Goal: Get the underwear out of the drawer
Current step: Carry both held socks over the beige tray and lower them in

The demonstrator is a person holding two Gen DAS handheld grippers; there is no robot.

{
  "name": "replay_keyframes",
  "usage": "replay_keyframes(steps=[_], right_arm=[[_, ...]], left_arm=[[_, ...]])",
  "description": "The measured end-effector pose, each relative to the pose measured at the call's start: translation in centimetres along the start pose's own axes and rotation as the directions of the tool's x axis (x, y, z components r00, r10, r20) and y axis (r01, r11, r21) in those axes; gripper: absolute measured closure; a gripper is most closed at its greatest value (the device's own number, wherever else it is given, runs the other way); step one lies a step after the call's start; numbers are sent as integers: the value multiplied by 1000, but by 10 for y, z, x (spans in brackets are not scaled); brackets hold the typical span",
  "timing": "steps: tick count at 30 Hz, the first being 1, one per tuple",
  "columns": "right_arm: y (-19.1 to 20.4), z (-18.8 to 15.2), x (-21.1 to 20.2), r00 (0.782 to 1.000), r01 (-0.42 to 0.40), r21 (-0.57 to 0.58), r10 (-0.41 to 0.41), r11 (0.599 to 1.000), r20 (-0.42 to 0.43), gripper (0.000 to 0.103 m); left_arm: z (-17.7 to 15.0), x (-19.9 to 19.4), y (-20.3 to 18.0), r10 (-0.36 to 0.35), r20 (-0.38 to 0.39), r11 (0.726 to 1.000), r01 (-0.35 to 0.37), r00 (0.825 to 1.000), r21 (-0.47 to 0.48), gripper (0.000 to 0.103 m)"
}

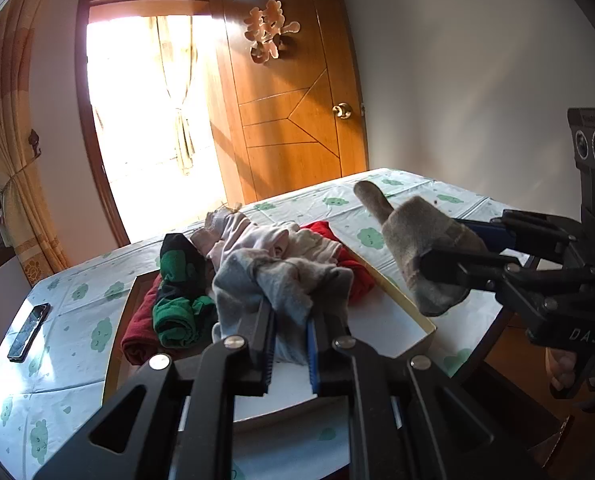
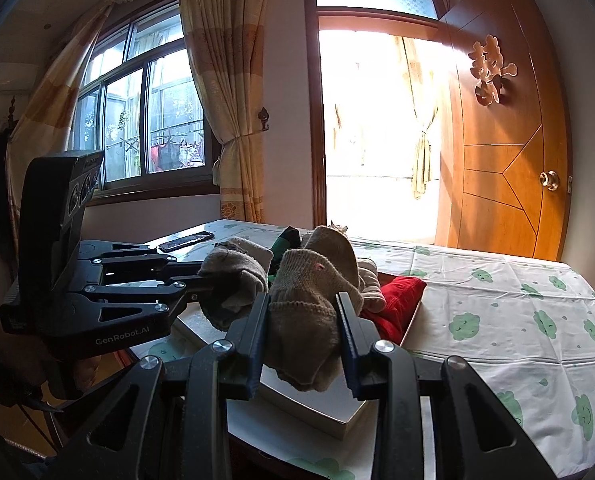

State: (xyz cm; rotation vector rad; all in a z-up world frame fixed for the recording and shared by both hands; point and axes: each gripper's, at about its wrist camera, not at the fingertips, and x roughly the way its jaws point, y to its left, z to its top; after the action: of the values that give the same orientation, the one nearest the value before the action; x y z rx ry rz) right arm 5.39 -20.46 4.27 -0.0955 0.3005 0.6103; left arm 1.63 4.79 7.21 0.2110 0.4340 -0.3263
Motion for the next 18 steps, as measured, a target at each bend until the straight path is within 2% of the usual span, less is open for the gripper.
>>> replay_keyframes(steps=[6, 18], right_arm=[[-6, 1, 14, 1000, 3, 29, -2, 1000, -30, 68], [-14, -10, 51, 986, 10, 56, 0, 998, -169, 68]], left_arm=[[3, 19, 4, -19, -49, 1000, 18, 999, -25, 92], [-4, 57, 5, -71, -169, 996, 61, 983, -64, 92]])
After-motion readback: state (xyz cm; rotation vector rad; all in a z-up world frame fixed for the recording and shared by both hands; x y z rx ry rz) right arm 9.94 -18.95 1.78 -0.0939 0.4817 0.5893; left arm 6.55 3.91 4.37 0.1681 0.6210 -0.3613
